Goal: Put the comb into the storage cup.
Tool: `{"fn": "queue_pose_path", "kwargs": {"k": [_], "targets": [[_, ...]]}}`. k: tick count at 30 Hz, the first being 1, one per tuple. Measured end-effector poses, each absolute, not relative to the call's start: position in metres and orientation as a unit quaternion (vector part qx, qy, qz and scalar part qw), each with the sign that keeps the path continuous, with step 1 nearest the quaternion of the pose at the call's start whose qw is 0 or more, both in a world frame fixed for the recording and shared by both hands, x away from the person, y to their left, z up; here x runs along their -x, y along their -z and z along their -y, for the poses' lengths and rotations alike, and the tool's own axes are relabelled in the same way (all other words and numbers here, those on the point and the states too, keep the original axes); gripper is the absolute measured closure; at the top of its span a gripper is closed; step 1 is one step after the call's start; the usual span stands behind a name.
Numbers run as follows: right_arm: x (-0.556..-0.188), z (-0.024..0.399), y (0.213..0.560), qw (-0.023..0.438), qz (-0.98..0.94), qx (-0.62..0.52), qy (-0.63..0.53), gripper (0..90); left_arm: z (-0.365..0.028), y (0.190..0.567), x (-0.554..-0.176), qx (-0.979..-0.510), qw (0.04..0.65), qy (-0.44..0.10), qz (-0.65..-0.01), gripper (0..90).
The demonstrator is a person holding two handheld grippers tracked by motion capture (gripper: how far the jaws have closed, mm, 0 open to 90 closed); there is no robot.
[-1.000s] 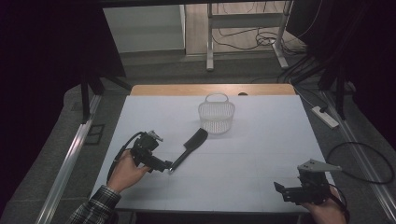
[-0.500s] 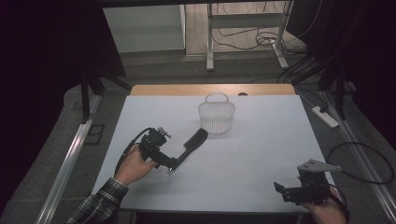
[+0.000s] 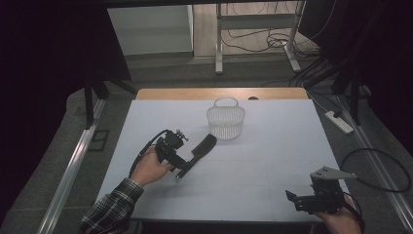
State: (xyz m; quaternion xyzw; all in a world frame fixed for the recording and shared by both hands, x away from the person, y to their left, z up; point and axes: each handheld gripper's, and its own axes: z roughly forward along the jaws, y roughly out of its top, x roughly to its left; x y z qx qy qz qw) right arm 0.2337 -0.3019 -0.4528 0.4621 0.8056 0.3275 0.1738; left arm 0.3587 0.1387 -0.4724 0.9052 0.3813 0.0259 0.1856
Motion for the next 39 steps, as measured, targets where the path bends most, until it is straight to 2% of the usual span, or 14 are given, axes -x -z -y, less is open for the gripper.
{"fn": "queue_pose_path", "kwargs": {"k": [15, 39], "targets": [[-0.234, 0.302, 0.453, 0.172, -0.807, -0.461, -0.327, 0.0, -0.113, 0.478, -0.372, -0.917, 0.160, -0.022, -0.365, 0.0], [-0.234, 0.302, 0.453, 0.170, -0.809, -0.459, -0.325, 0.0, -0.107, 0.512, -0.369, -0.919, 0.129, -0.007, -0.372, 0.0]]}}
